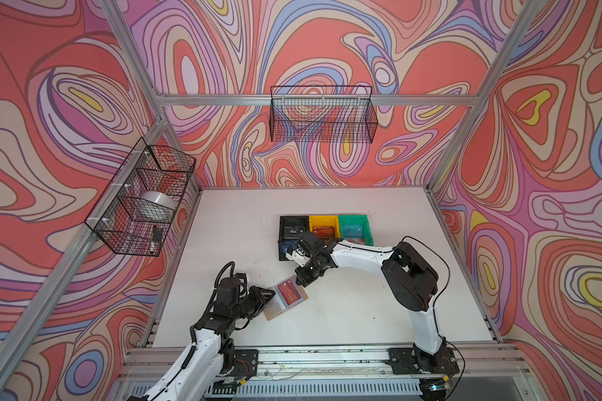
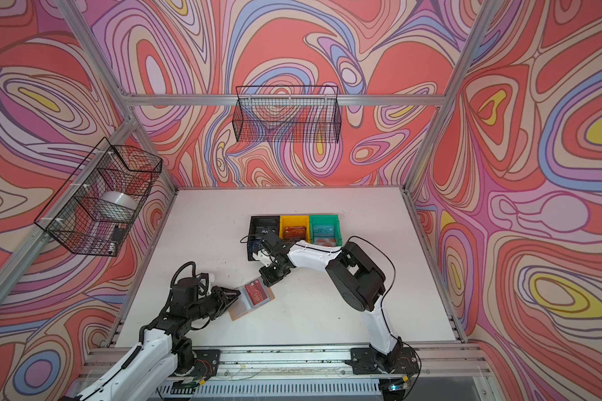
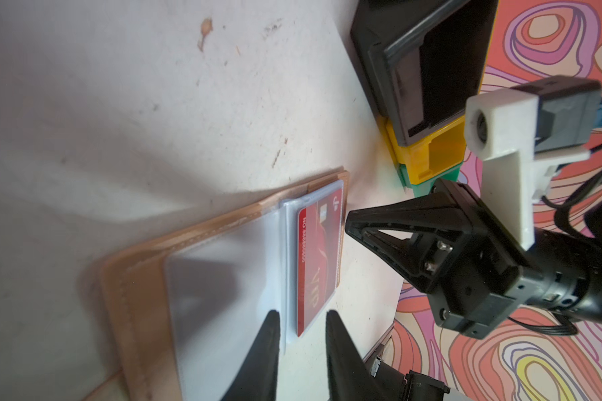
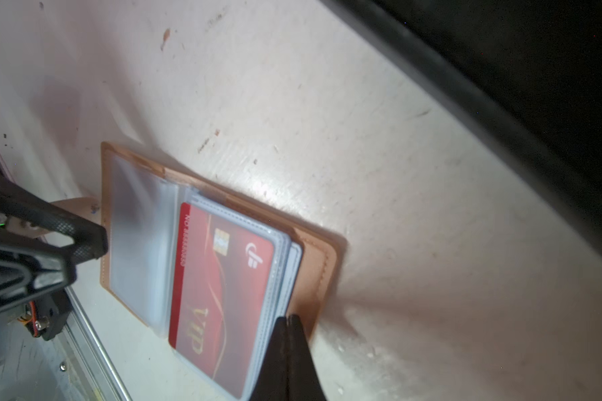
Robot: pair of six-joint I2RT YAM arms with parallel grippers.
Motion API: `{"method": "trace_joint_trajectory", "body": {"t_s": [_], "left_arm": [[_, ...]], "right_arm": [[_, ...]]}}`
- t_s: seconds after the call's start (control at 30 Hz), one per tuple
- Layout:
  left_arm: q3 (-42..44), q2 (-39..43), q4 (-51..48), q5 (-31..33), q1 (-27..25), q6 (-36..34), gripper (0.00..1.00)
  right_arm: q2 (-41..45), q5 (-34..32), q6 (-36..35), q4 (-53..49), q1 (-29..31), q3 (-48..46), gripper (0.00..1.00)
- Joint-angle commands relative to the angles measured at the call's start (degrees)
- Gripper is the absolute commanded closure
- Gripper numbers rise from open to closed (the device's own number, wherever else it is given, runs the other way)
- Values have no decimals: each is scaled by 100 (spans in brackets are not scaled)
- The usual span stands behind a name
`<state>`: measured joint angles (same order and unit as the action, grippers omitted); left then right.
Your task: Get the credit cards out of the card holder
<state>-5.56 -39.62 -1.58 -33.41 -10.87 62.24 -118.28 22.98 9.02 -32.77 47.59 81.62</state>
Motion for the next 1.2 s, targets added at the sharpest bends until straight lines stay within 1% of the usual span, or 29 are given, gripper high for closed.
{"method": "trace_joint_trajectory", "body": {"t_s": [0.0,0.23,0.5,1.17], "left_arm": [[-15,-74,156,12,-7,51,73],[125,-350,462,14,-55,73,73],[150,-732,862,77,-168,96,73],[191,-1428,1508,152,-310,87,73]], "right_arm": [[-72,-119,-102,-88,15,-15,97],[95,10,-74,29,16,-97,98],[167,441,-41,223,13,-142,98],[-225,416,-22,190,20,-208,98]]}}
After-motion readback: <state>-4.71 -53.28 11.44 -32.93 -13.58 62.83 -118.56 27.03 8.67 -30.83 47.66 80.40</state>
